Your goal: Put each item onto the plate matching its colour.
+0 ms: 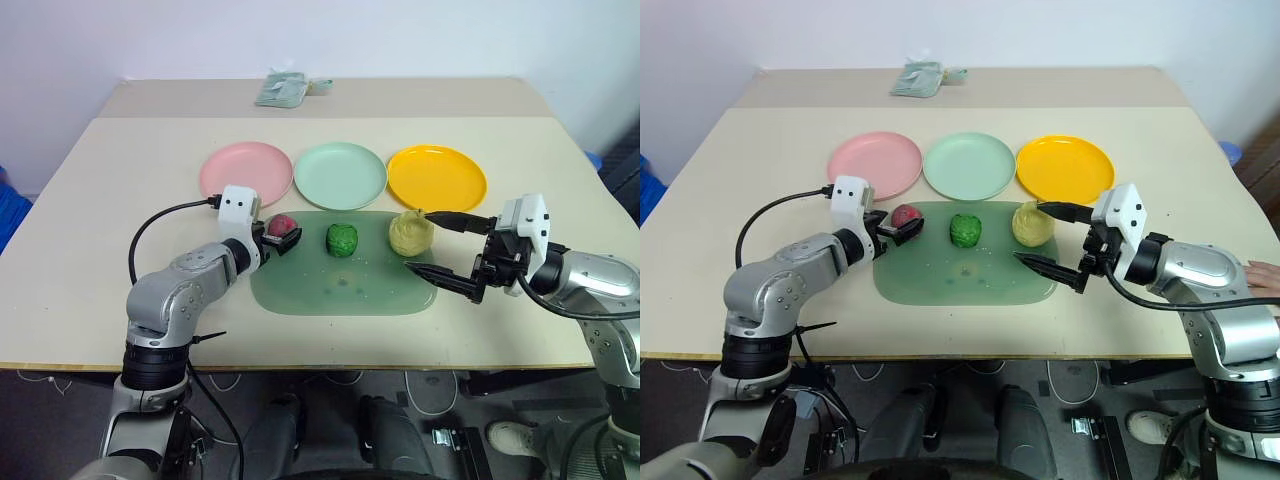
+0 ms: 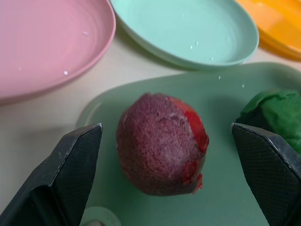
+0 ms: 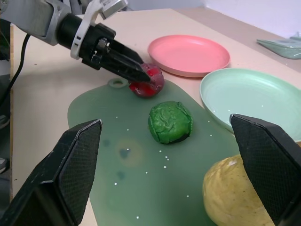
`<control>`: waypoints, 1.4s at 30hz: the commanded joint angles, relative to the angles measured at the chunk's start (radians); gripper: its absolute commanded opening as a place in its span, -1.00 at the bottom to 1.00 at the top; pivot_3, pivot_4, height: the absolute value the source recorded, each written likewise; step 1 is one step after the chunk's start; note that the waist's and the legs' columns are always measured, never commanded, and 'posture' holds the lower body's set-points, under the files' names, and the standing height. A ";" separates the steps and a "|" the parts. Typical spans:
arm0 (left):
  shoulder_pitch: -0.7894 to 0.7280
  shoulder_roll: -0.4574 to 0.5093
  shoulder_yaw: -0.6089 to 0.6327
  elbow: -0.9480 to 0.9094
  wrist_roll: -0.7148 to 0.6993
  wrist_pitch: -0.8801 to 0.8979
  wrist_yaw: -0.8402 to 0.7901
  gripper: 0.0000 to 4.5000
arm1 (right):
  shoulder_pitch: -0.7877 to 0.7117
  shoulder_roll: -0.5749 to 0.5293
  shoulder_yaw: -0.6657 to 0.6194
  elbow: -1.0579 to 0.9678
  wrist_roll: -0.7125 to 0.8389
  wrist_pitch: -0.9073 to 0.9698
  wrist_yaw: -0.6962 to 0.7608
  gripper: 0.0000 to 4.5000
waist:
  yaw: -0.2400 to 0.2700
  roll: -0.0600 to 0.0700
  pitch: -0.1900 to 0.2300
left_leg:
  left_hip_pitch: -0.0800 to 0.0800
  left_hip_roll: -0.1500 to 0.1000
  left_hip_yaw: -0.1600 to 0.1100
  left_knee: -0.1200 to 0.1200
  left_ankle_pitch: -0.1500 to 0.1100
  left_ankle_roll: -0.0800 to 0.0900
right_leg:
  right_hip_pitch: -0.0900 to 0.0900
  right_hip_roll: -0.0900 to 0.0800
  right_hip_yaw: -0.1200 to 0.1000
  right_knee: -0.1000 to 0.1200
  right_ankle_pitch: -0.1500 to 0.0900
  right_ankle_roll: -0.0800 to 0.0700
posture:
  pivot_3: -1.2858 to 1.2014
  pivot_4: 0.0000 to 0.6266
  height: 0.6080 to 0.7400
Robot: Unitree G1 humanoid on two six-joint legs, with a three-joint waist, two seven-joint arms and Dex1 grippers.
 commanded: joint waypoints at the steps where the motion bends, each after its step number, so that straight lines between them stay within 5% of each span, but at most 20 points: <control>1: -0.023 -0.010 0.008 0.001 0.029 -0.009 0.009 0.76 | -0.001 -0.014 -0.039 -0.042 0.019 -0.012 -0.008 1.00 | 0.000 0.000 0.000 | 0.000 0.000 0.000 0.000 0.000 0.000 | 0.000 0.000 0.000 0.000 0.000 0.000 | 0.03 -0.52 1.00; 5: -0.029 -0.018 0.021 -0.010 0.038 0.000 0.010 0.06 | 0.011 -0.015 -0.052 -0.049 0.023 -0.013 -0.013 1.00 | 0.000 0.000 0.000 | 0.000 0.000 0.000 0.000 0.000 0.000 | 0.000 0.000 0.000 0.000 0.000 0.000 | 0.03 -0.52 1.00; 12: -0.145 -0.024 0.129 0.122 0.106 -0.129 0.071 0.06 | 0.010 -0.001 -0.049 -0.037 0.011 -0.033 -0.027 1.00 | 0.002 0.000 0.000 | 0.000 0.000 0.000 0.000 0.000 0.000 | 0.000 0.000 0.000 0.000 0.000 0.000 | 0.03 -0.52 1.00; 28: -0.563 -0.009 0.169 1.147 0.326 -0.775 0.047 0.06 | -0.056 0.056 0.003 0.029 -0.039 -0.102 -0.077 1.00 | 0.000 -0.001 0.001 | 0.000 -0.002 0.000 0.000 0.000 0.000 | 0.000 0.000 -0.001 0.001 0.003 0.005 | 0.03 -0.52 1.00; 30: -0.574 -0.014 0.164 1.176 0.331 -0.800 0.028 0.35 | -0.053 0.055 0.002 0.025 -0.039 -0.101 -0.081 1.00 | -0.001 -0.002 0.001 | 0.000 -0.002 0.000 0.000 0.000 0.000 | -0.001 0.000 -0.001 0.001 0.003 0.005 | 0.03 -0.52 1.00; 34: -0.533 -0.018 0.162 1.052 0.316 -0.765 -0.010 0.98 | -0.048 0.051 -0.009 0.000 -0.026 -0.078 -0.102 1.00 | -0.002 -0.002 0.001 | 0.000 -0.002 0.000 0.000 0.000 0.000 | -0.001 0.000 0.000 0.001 0.003 0.005 | 0.03 -0.52 1.00; 42: -0.216 0.018 0.058 0.277 0.233 -0.442 -0.156 0.98 | -0.032 0.046 -0.021 -0.040 -0.004 -0.043 -0.133 1.00 | -0.007 -0.001 0.001 | 0.000 -0.002 0.001 0.000 0.000 0.001 | -0.002 0.000 0.002 0.002 0.003 0.005 | 0.03 -0.52 1.00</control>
